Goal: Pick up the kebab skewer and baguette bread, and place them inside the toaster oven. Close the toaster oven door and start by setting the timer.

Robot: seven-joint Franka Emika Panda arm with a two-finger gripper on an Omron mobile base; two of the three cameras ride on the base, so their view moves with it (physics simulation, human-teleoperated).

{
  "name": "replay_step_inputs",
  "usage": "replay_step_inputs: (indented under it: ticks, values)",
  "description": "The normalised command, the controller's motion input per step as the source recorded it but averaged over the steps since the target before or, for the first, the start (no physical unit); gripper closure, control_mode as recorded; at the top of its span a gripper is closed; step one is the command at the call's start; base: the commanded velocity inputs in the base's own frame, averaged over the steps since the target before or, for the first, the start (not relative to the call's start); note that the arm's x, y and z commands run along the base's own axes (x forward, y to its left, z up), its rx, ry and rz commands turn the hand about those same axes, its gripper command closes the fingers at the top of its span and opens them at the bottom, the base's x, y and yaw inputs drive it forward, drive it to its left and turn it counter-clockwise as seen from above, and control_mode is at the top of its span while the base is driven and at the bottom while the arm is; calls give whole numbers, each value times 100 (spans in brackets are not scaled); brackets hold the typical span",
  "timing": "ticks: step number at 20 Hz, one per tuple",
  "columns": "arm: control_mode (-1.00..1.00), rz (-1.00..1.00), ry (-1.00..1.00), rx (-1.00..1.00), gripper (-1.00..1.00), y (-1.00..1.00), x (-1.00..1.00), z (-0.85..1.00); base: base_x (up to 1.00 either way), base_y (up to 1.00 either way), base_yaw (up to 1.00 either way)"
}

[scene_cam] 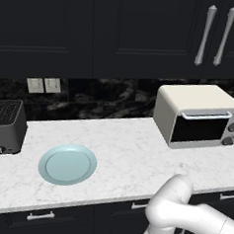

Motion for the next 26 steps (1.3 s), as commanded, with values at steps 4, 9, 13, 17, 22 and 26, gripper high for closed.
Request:
replay_step_inputs:
  ticks: [4, 9, 13, 17, 22, 26]
  values:
    - [-100, 0, 0, -5, -100, 0, 37, -23, 0, 0, 0]
    - [-100, -2, 0, -2, -100, -11, 33, -20, 0, 0, 0]
    - [-100, -4, 0, -2, -100, -34, 14, -14, 0, 0, 0]
    - [-100, -6, 0, -1, -100, -39, 0, -21, 0, 0, 0]
    - [-100, -8, -3, 0, -100, -4, 18, -19, 0, 0, 0]
    - [-100, -7, -6, 0, -100, 7, 26, -6, 0, 0, 0]
